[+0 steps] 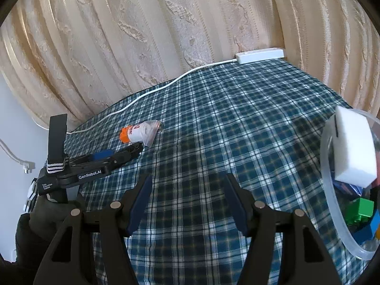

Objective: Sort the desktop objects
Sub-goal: 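Grasp the black comb with left tool while right tool grasps the white bottle, then carry the comb with left tool while right tool carries the bottle to the bowl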

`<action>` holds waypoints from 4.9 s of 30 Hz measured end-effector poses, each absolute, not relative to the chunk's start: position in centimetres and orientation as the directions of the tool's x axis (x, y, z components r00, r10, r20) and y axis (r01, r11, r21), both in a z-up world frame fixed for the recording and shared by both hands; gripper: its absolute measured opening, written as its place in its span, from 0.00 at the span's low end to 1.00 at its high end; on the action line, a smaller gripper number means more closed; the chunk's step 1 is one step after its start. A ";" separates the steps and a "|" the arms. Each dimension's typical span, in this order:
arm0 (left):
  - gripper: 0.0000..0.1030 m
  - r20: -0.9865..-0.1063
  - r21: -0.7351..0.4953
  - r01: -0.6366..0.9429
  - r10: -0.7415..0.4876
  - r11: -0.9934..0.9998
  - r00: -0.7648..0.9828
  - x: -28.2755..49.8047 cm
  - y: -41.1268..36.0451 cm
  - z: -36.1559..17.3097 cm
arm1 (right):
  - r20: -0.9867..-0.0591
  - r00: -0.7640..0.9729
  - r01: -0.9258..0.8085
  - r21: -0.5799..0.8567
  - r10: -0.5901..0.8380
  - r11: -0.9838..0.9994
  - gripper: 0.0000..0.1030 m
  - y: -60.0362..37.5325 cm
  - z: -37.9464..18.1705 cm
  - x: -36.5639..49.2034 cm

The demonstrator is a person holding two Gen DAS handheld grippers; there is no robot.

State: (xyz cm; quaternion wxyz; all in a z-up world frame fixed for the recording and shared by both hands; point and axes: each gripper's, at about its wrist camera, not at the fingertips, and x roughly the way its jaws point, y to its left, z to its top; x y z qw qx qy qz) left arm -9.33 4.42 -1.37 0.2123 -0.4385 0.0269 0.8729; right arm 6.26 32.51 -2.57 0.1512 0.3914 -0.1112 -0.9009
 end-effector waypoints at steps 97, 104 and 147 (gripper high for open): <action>0.28 -0.744 -0.112 -0.506 0.410 -0.855 -0.528 -7.0 5.7 -0.1 | -0.673 -0.616 0.317 0.263 -0.408 -0.911 0.41 27.6 -2.4 -0.2; 0.28 -0.731 -0.108 -0.535 0.432 -0.838 -0.528 -5.8 7.1 0.7 | -0.658 -0.640 0.265 0.296 -0.397 -0.918 0.41 30.2 -1.8 1.7; 0.28 -0.675 -0.132 -0.778 0.630 -0.614 -0.383 4.9 23.1 5.6 | -0.581 -0.813 -0.187 0.336 -0.047 -0.923 0.41 53.0 -0.1 14.5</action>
